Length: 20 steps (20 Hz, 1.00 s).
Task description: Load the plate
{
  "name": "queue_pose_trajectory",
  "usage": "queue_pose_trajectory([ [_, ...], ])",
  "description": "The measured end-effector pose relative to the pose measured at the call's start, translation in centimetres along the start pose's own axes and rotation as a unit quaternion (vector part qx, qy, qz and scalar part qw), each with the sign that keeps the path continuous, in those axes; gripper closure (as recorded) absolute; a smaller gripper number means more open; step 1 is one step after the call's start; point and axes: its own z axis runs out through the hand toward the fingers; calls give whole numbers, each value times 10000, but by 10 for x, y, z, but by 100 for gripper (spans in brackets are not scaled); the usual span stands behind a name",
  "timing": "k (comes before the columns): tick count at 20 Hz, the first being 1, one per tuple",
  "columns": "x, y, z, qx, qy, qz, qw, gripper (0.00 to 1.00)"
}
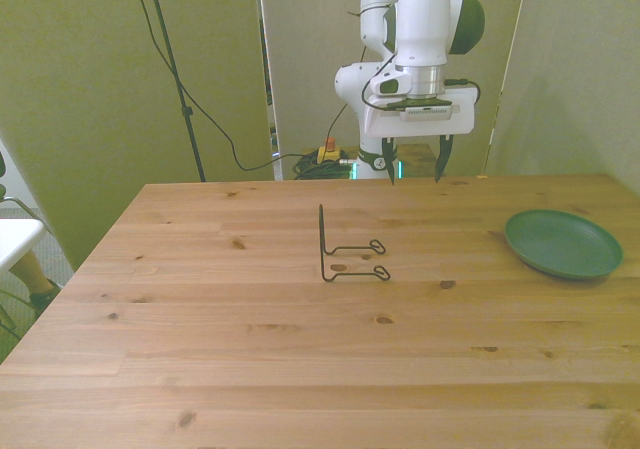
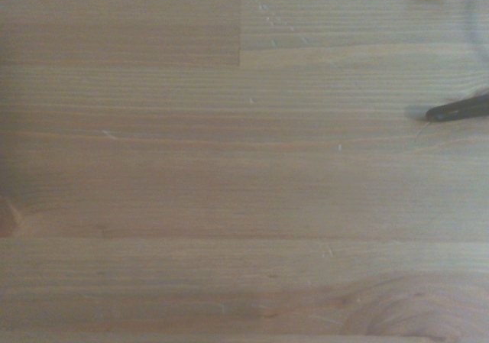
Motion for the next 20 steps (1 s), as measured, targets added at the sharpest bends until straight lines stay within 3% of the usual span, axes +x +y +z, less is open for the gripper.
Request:
queue_pose_trajectory([
  [3, 0, -4, 0, 24, 16, -83, 10000, 0],
  [10, -17, -72, 2, 347, -335, -347, 9982, 0],
  [15, -20, -107, 27, 723, -722, -382, 9940, 0],
  [20, -18, -115, 60, 1000, -1055, -525, 9880, 0],
])
